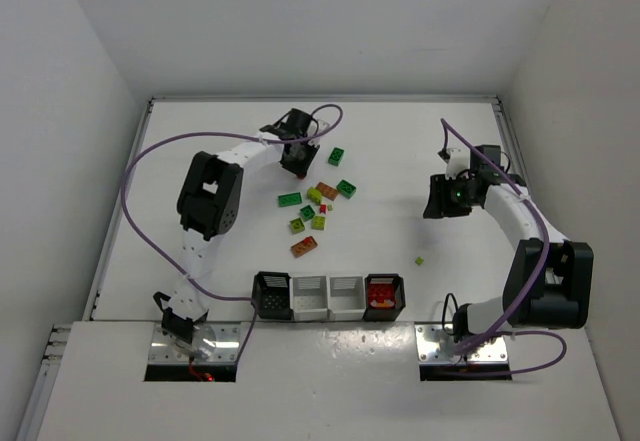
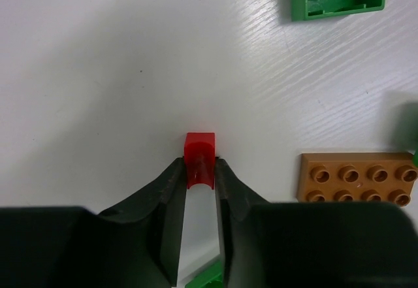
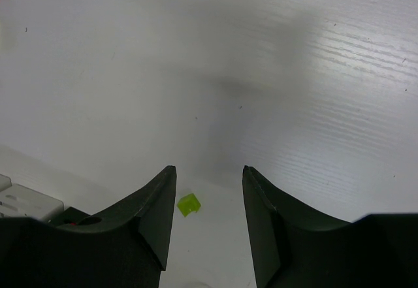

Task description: Sort the legos into containers by color

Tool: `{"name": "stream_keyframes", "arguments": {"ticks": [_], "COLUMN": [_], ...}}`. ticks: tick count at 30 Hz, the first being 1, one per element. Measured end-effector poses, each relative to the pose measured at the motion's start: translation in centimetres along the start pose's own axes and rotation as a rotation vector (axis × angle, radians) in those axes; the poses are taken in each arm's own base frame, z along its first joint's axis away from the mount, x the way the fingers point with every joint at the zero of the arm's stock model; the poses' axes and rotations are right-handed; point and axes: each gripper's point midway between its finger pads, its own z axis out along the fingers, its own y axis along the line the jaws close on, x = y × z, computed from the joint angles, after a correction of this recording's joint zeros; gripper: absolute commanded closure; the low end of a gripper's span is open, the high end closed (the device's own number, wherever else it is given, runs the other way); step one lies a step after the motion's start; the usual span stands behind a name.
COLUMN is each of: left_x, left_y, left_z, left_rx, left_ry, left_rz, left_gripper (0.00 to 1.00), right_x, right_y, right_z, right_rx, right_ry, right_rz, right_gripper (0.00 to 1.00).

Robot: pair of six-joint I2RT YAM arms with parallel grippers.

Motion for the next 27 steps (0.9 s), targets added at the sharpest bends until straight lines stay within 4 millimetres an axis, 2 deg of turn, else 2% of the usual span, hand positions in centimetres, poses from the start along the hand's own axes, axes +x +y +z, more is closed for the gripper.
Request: {"name": "stream_keyframes", "arguments": {"ticks": [4,9,12,17,19,21,22,25,27], "left_x": [0.0,0.8,0.8,-2.8,-3.6,-2.8,-2.0,2.4,5.6], "left_y": [0.0,-0.3,-0.9,-3.1,-5.1,-8.5,-10.3,-16.2,-19.2], "left_z": [0.0,-1.2,-3.9,-12.1,-15.7,-18.7,-19.5,-21.1,-21.6], "left_rx": [-0.001,0.013,0.049,0.132,0.179,0.259,0.297,0.435,0.51], "left_ry": [0.0,0.001,-0.019,-0.179,-0.245,-0.275,-0.274,-0.225,-0.175], "left_rz": [0.008,0.017,0.033,0.116,0.185,0.272,0.31,0.426,0.486], "left_gripper": [0.84,0.87,0.88,0.91,0.91,0.93,0.93,0.95,0.96], "right_x": [0.1,0.3,0.3,0.3,0.4,0.4,0.4,0.5,0.5], "right_y": [0.0,0.0,0.0,0.0,0.0,0.1,0.1,0.2,0.2], "right_z": [0.0,0.0,0.0,0.0,0.0,0.0,0.0,0.0,0.0], "right_rx": [0.0,-0.001,-0.001,-0.001,-0.001,-0.003,-0.005,-0.008,-0.007], "right_ry": [0.002,0.003,0.005,0.004,0.004,0.006,0.006,0.009,0.01], "right_rz": [0.001,-0.002,-0.002,-0.003,-0.002,-0.002,-0.001,0.0,0.001], "right_gripper": [0.54,0.54,0.54,0.54,0.54,0.54,0.54,0.54,0.54]}}
